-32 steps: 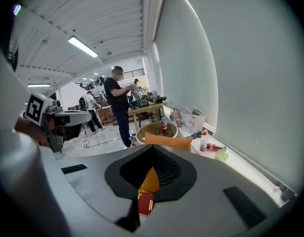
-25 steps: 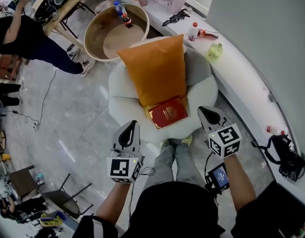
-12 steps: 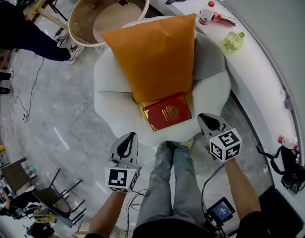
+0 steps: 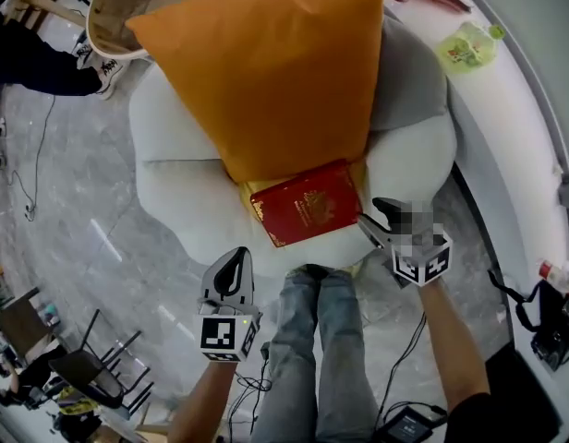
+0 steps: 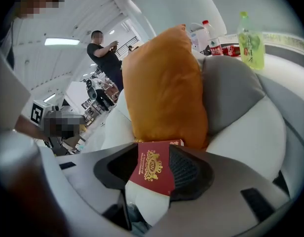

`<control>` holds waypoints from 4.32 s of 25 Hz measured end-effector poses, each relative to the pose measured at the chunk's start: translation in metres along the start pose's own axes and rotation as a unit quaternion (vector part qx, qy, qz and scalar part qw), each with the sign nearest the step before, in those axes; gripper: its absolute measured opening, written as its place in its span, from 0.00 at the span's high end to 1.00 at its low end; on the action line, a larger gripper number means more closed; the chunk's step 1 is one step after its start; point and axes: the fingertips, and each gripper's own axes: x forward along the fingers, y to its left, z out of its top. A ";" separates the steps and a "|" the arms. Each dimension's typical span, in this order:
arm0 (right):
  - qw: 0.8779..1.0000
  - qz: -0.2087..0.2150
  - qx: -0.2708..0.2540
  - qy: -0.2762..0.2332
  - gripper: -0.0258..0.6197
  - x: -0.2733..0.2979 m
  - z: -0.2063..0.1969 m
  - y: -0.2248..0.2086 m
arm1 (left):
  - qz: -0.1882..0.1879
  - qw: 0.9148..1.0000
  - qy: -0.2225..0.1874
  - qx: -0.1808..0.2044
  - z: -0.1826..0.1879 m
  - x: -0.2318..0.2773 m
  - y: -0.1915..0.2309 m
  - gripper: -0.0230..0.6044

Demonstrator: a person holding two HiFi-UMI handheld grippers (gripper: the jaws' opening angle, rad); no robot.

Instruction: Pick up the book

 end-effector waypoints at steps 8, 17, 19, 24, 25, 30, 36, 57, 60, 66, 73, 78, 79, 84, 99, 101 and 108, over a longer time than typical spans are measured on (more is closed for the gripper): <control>0.999 0.014 0.043 0.007 0.58 0.075 -0.045 -0.052 | -0.013 1.000 0.022 0.006 -0.054 0.060 0.005 0.96; 0.996 0.060 0.052 0.027 0.51 0.127 -0.072 -0.082 | -0.025 0.999 0.034 -0.002 -0.086 0.095 0.017 0.96; 0.993 0.096 0.053 0.040 0.50 0.133 -0.072 -0.082 | -0.024 0.999 0.033 -0.004 -0.088 0.099 0.020 0.96; 0.978 0.162 0.115 0.062 0.49 0.137 -0.078 -0.083 | -0.030 0.999 0.039 -0.004 -0.097 0.105 0.020 0.95; 0.975 0.171 0.127 0.065 0.49 0.139 -0.080 -0.081 | -0.030 0.999 0.042 -0.006 -0.098 0.106 0.020 0.96; 0.962 0.215 0.114 0.126 0.50 0.130 -0.100 -0.062 | -0.035 0.998 0.042 -0.003 -0.093 0.109 0.009 0.95; 0.927 0.319 0.152 0.125 0.57 0.083 -0.072 0.005 | -0.039 0.999 0.033 0.001 -0.067 0.089 0.015 0.96; 0.964 0.187 0.061 0.177 0.48 0.084 -0.041 0.123 | -0.033 0.999 -0.001 -0.015 -0.009 0.015 0.035 0.95; 0.971 0.151 0.054 0.179 0.48 0.091 -0.041 0.120 | -0.037 0.999 -0.002 -0.007 -0.010 0.014 0.032 0.96; 0.974 0.064 0.032 0.214 0.49 0.109 -0.057 0.107 | -0.046 0.999 0.001 -0.006 -0.021 0.010 0.033 0.95; 0.971 0.055 0.038 0.229 0.49 0.131 -0.071 0.114 | -0.040 0.999 0.007 -0.011 -0.037 -0.001 0.037 0.95; 0.965 0.023 0.037 0.260 0.49 0.131 -0.075 0.107 | -0.034 0.999 0.007 -0.016 -0.046 -0.007 0.044 0.95; 0.965 0.021 0.040 0.260 0.50 0.131 -0.076 0.107 | -0.033 0.999 0.007 -0.017 -0.047 -0.008 0.044 0.96; 0.965 0.023 0.056 0.257 0.55 0.130 -0.074 0.107 | -0.034 0.999 0.004 -0.017 -0.047 -0.014 0.044 0.96; 0.975 0.050 0.132 0.174 0.58 0.083 -0.006 0.120 | -0.023 1.000 -0.009 -0.004 -0.007 -0.048 0.046 0.96; 0.977 0.055 0.129 0.161 0.58 0.070 0.012 0.126 | -0.025 1.000 -0.013 0.002 0.003 -0.056 0.044 0.95; 0.984 0.080 0.120 0.109 0.57 0.029 0.071 0.152 | -0.021 0.999 -0.028 0.023 0.041 -0.077 0.048 0.95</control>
